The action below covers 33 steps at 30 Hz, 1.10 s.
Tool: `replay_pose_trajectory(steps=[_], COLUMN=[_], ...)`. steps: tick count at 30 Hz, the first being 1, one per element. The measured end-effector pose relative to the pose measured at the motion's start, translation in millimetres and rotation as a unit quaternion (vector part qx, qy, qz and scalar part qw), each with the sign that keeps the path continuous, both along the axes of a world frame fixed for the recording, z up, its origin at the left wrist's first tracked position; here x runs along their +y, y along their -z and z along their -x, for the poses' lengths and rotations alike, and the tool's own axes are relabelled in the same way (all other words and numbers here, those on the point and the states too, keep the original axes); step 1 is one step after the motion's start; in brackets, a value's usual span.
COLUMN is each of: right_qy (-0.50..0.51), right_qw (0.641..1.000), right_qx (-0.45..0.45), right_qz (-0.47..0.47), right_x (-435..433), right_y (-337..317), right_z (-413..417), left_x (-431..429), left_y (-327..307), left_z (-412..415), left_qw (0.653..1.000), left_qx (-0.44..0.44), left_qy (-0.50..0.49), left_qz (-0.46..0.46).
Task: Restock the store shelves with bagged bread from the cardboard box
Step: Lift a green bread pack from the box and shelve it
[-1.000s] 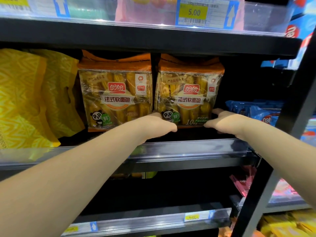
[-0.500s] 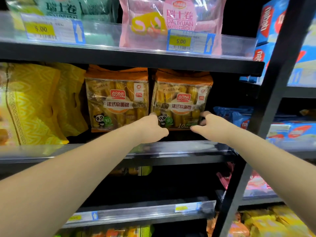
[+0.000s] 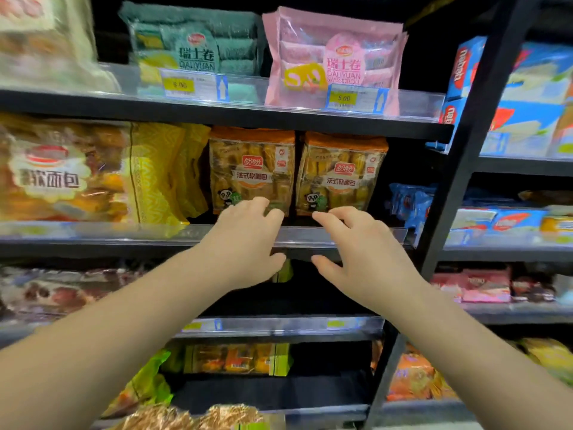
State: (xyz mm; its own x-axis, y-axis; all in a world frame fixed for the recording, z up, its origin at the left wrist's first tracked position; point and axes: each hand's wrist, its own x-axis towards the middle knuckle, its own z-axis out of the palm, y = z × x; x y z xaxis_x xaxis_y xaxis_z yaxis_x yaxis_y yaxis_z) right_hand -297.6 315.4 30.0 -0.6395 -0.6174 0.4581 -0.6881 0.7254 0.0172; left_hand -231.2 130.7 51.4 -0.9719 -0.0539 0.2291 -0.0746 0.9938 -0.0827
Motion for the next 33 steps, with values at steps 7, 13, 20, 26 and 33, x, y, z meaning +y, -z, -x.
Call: replay_pose_trajectory(steps=[7, 13, 20, 26, 33], right_qy=[-0.034, -0.049, -0.056, -0.060, -0.047], right_qw=[0.999, 0.994, 0.986, 0.977, 0.965], right_qx=[-0.022, -0.100, -0.158, -0.204, -0.231], right_qz=[0.006, 0.019, 0.008, -0.018, -0.116], right_x=[-10, -23, -42, -50, -52], right_y=[38, 74, 127, 152, 183], right_z=[-87, -152, -201, -215, -217], left_x=[-11, -25, -47, -70, -89], left_y=[40, 79, 125, 168, 210], left_z=[-100, -166, -223, -252, -263], left_qw=[0.999, 0.998, 0.995, 0.989, 0.980], left_qx=[-0.032, -0.046, -0.073, -0.088, -0.131], left_qy=[-0.009, -0.011, -0.029, -0.051, -0.075], left_qz=[0.016, -0.030, -0.067, -0.109, -0.130])
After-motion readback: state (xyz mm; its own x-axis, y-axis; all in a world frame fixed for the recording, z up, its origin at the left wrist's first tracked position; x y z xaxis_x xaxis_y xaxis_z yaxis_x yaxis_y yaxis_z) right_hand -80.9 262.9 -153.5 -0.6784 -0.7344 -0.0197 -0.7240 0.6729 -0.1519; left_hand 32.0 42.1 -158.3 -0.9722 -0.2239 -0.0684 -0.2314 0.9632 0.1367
